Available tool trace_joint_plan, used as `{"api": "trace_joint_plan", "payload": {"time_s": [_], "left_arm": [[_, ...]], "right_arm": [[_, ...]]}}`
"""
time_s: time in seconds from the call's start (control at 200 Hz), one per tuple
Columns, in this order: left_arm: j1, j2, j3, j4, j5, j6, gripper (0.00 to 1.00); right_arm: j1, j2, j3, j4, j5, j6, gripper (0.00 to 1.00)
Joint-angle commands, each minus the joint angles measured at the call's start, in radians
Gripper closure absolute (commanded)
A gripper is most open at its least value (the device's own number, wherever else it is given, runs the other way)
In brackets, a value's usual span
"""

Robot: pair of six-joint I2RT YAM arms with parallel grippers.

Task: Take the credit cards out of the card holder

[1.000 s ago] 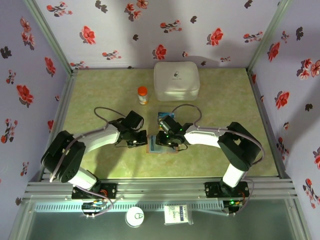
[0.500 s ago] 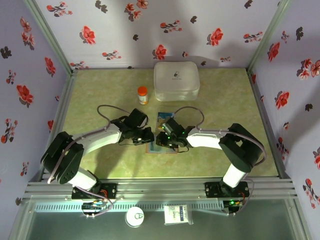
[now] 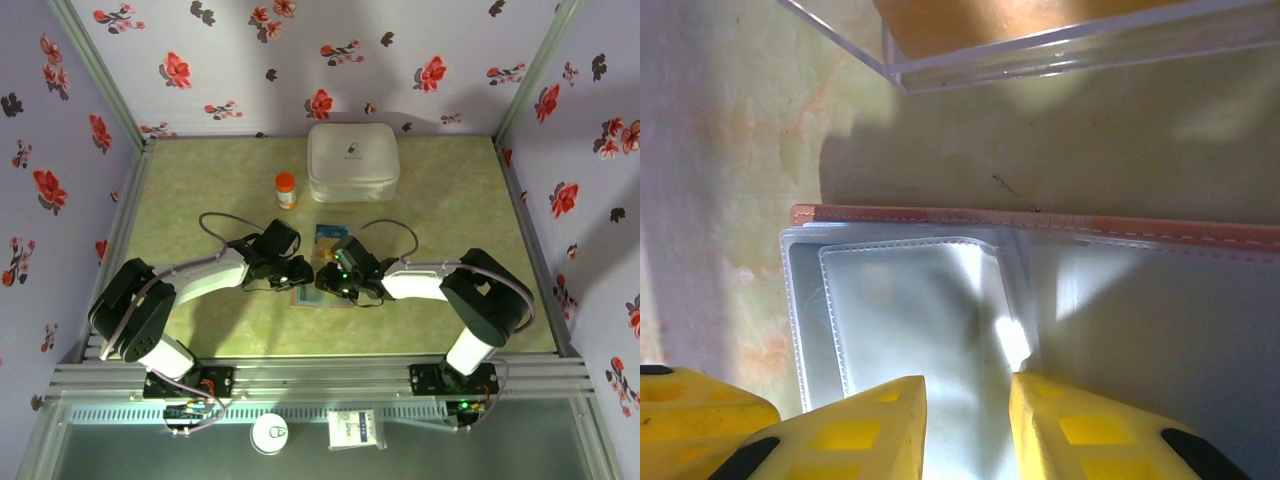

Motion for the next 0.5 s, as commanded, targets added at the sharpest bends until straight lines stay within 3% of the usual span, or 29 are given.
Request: {"api": "trace_joint_plan", "payload": {"time_s": [0.0, 0.19, 0.495], "left_arm": [[-0.006, 0.011, -0.012, 0.015, -0.019, -0.028, 0.78], [-0.006, 0.022, -0.020, 0.020, -0.029, -0.038, 0.72], [-0.006, 0.051, -0.025, 0.035, -0.027, -0.050, 0.71]], "right_arm": [[-0.015, -0.010, -0.036, 0.036, -0.017, 0.040, 0.72], [-0.027, -0.016, -0.056, 0.061, -0.025, 0.053, 0.73], [-0.042, -0.027, -0.083, 0.097, -0.042, 0.070, 0.74]]}}
